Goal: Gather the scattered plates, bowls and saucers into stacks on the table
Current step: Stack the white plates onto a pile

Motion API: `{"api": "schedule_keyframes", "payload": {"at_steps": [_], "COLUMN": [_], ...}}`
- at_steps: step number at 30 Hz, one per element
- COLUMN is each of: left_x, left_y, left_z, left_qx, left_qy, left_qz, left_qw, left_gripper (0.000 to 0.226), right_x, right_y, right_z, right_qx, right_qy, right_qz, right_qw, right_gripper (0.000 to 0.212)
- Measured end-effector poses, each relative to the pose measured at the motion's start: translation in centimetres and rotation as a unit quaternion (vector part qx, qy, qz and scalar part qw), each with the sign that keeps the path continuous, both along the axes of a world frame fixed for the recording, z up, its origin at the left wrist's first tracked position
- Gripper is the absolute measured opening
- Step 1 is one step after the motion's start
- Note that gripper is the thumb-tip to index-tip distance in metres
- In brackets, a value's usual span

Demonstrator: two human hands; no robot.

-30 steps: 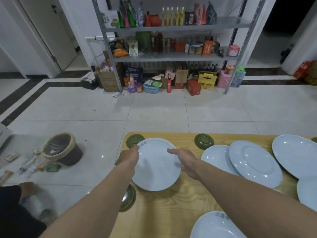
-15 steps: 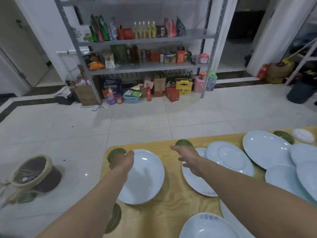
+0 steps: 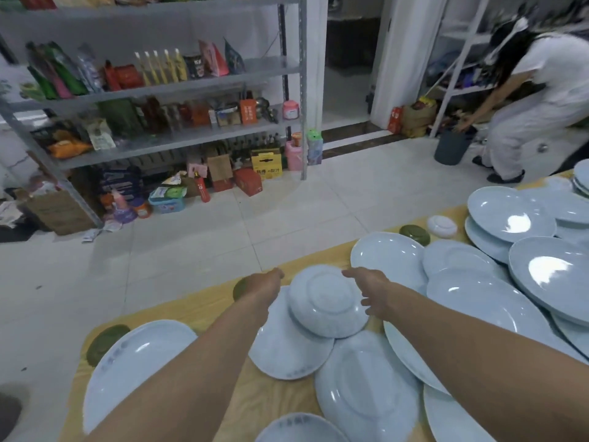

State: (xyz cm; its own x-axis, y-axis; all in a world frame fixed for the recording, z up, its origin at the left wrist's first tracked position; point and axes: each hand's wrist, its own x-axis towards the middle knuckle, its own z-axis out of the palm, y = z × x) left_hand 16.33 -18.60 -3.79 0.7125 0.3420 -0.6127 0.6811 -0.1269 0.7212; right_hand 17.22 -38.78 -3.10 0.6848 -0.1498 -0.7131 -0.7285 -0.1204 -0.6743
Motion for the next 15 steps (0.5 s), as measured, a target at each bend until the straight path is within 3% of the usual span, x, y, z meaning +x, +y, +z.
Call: {"api": "schedule_keyframes", "payload": {"at_steps": [3,6,15], "left_x": [1.2,2.5,6.1], "left_y": [-2.4,-3.9,-4.7], "left_z": [-1.5,-3.0,-7.3], "left_qx": [-0.015,-0.018,0.02], "left_qy": [0.031,0.046,0.085], "left_qz": [-0.003,-0.012,-0.028], "left_qw": [0.999,0.999,0.996], "left_gripper": [0.03,0.045,0.05], "right_x": [1.1,2.3,6.5], "right_y": [-1.2,-1.9,-1.6], "right_z": [-1.5,-2.6,-6.6], "right_qx": [0.011,0.007,-0.06], "right_qy": [0.014,0.028,0.061], "right_qz": [0.0,0.006,0.049], "right_qw": [1.0,1.0,0.995], "right_gripper": [0.06,0.059,0.058]}}
